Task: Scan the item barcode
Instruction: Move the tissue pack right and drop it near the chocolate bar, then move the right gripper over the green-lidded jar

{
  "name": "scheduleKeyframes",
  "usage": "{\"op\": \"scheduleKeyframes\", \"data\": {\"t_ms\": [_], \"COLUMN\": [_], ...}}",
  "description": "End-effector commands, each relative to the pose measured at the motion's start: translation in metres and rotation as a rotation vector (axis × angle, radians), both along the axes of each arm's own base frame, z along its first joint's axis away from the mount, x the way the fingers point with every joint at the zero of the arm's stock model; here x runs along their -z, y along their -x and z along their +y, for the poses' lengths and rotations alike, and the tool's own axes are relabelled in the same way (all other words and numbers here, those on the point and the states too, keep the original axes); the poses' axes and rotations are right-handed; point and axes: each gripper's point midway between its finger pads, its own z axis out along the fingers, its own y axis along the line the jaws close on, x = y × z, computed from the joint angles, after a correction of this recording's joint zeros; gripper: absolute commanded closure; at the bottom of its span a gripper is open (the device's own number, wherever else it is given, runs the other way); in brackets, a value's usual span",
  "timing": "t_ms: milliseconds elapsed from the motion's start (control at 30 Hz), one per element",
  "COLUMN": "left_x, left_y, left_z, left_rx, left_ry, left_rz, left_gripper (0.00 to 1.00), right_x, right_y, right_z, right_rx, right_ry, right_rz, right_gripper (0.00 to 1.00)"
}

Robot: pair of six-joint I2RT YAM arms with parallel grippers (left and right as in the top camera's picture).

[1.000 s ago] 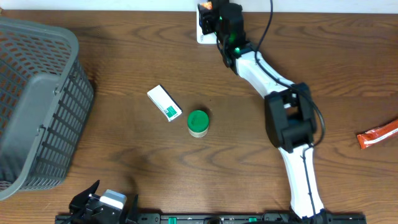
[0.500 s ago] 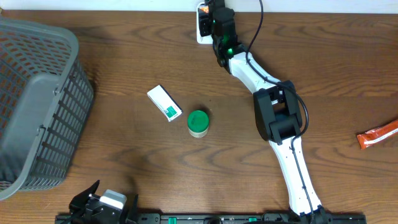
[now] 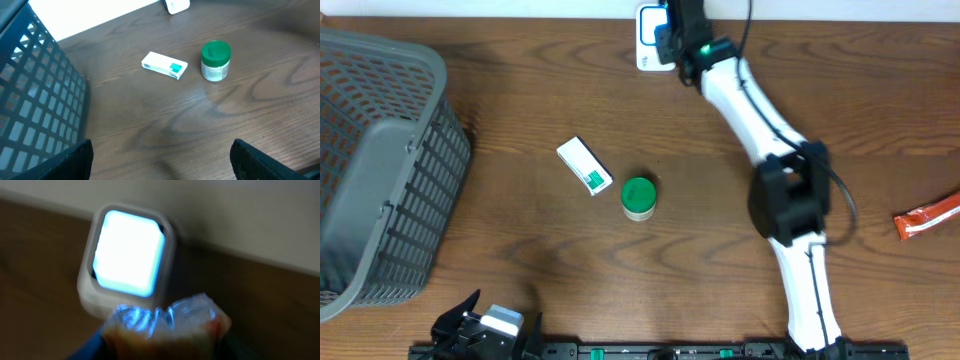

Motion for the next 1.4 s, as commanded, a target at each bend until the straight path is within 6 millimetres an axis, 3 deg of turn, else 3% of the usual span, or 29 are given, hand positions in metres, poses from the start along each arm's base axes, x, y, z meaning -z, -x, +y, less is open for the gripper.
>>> {"op": "scheduleKeyframes", "data": {"t_ms": [0,67,233,300,433,633,667,700,733,767,800,833,933,1033,1067,1100,1133,1200,1233,1300,1333,1367], "left_x": [-0.002,-0.002,-0.003,-0.002,-0.002,-0.002,-0.002,-0.003,-0.002,-0.002,-0.003,-0.002,-0.002,-0.002,-0.003,-0.003,-0.002,-0.003,-0.002,-0.003,-0.003,-0.002], "left_y": [0.002,0.002,0.002,0.002,0.002,0.002,0.002,0.002,0.002,0.002,0.002,0.002,0.002,0.002,0.002,0.002,0.002,0.002,0.002,0.002,0.002,0.002], "left_z": [-0.002,-0.002,-0.002,-0.002,-0.002,-0.002,-0.002,-0.002,-0.002,-0.002,-0.002,-0.002,-0.002,-0.002,-0.002,-0.002,-0.002,-0.002,-0.002,-0.002,-0.002,-0.002], "left_rx": [0.012,0.012,0.012,0.012,0.012,0.012,0.012,0.012,0.012,0.012,0.012,0.012,0.012,0.012,0.012,0.012,0.012,0.012,0.012,0.012,0.012,0.012], "left_ry": [0.002,0.002,0.002,0.002,0.002,0.002,0.002,0.002,0.002,0.002,0.002,0.002,0.002,0.002,0.002,0.002,0.002,0.002,0.002,0.002,0.002,0.002], "left_rz": [-0.013,-0.014,-0.014,-0.013,-0.014,-0.014,-0.014,-0.014,-0.013,-0.014,-0.014,-0.013,-0.013,-0.014,-0.014,-0.014,-0.013,-0.014,-0.014,-0.014,-0.014,-0.014], "left_gripper": [0.14,0.14,0.14,0.14,0.14,0.14,0.14,0.14,0.14,0.14,0.14,0.14,0.14,0.14,0.14,0.14,0.14,0.14,0.14,0.14,0.14,0.13], "right_x": [-0.075,-0.064,-0.038,-0.015,0.033,0.105,0.116,0.121,0.128,0.123,0.115,0.083,0.042,-0.011,-0.02,-0.033,-0.049,-0.059,-0.066,-0.066,-0.062,-0.06], "right_y": [0.037,0.07,0.114,0.139,0.183,0.249,0.262,0.268,0.27,0.257,0.251,0.233,0.215,0.192,0.187,0.181,0.173,0.17,0.174,0.184,0.197,0.202], "right_z": [-0.054,-0.098,-0.208,-0.267,-0.354,-0.424,-0.434,-0.438,-0.439,-0.433,-0.432,-0.427,-0.418,-0.383,-0.372,-0.35,-0.31,-0.269,-0.216,-0.173,-0.138,-0.126], "right_rx": [0.097,0.158,0.45,0.572,0.786,1.01,1.043,1.058,1.066,1.0,0.979,0.936,0.883,0.745,0.699,0.616,0.46,0.306,0.094,-0.096,-0.247,-0.303], "right_ry": [0.068,0.132,0.304,0.347,0.309,0.13,0.095,0.062,-0.059,-0.276,-0.34,-0.448,-0.471,-0.453,-0.446,-0.438,-0.425,-0.407,-0.368,-0.322,-0.276,-0.256], "right_rz": [0.009,0.169,0.382,0.504,0.661,0.8,0.821,0.829,0.83,0.805,0.786,0.724,0.652,0.55,0.531,0.509,0.49,0.49,0.506,0.538,0.57,0.581], "right_gripper": [0.58,0.58,0.58,0.53,0.47,0.47,0.39,0.16,0.01,0.01,0.01,0.01,0.01,0.01,0.01,0.01,0.01,0.01,0.01,0.01,0.01,0.01]}}
